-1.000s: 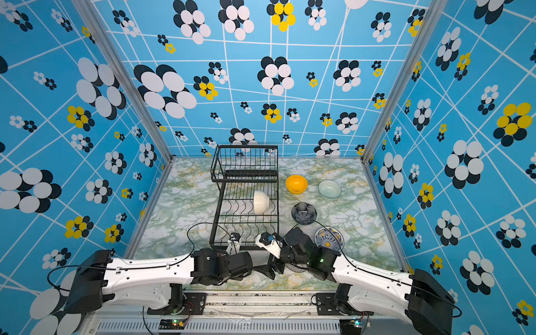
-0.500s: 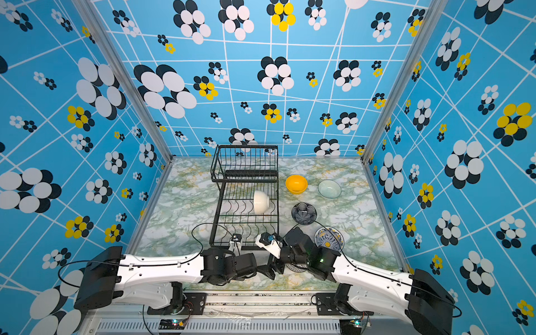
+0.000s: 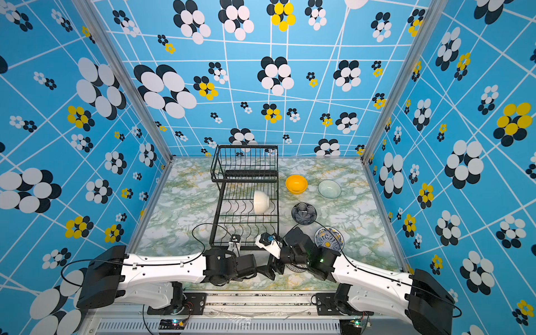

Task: Load bowls into a dish rack
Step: Pick up the bowl from the bottom-center of the table.

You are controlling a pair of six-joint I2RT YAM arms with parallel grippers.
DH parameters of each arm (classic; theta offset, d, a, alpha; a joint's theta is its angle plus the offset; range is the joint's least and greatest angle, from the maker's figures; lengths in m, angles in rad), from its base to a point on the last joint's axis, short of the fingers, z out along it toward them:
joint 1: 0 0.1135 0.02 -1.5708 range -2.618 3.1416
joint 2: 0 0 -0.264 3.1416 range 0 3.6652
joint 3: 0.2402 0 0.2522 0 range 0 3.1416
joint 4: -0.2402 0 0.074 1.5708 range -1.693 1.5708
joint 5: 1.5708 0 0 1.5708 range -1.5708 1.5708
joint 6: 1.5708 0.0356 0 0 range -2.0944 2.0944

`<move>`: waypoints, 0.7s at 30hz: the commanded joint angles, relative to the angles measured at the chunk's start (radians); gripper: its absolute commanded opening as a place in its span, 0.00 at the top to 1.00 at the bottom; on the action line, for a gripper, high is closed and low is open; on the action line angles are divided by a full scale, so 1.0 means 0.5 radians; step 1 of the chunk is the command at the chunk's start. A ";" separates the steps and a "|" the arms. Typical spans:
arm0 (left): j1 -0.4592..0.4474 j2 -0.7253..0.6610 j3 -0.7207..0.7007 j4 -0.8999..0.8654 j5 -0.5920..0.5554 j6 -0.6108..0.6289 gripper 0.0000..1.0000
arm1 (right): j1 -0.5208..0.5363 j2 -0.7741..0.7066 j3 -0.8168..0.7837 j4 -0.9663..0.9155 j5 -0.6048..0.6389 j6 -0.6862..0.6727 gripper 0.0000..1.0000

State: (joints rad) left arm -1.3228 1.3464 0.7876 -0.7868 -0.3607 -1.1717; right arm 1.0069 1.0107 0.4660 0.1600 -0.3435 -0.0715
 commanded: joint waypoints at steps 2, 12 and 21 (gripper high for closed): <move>-0.006 -0.019 -0.026 -0.068 -0.058 -0.022 0.86 | 0.006 -0.023 -0.002 -0.001 -0.025 -0.007 0.00; 0.004 0.009 0.034 -0.246 -0.100 -0.028 0.95 | 0.008 -0.012 -0.005 0.012 0.000 -0.013 0.00; 0.004 -0.242 0.024 -0.490 -0.180 -0.081 1.00 | 0.008 0.072 0.029 0.025 -0.003 -0.014 0.00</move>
State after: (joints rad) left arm -1.3228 1.2743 0.8001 -0.9371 -0.4198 -1.1805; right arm 1.0069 1.0386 0.4660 0.1631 -0.3428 -0.0719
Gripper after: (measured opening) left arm 0.078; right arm 0.998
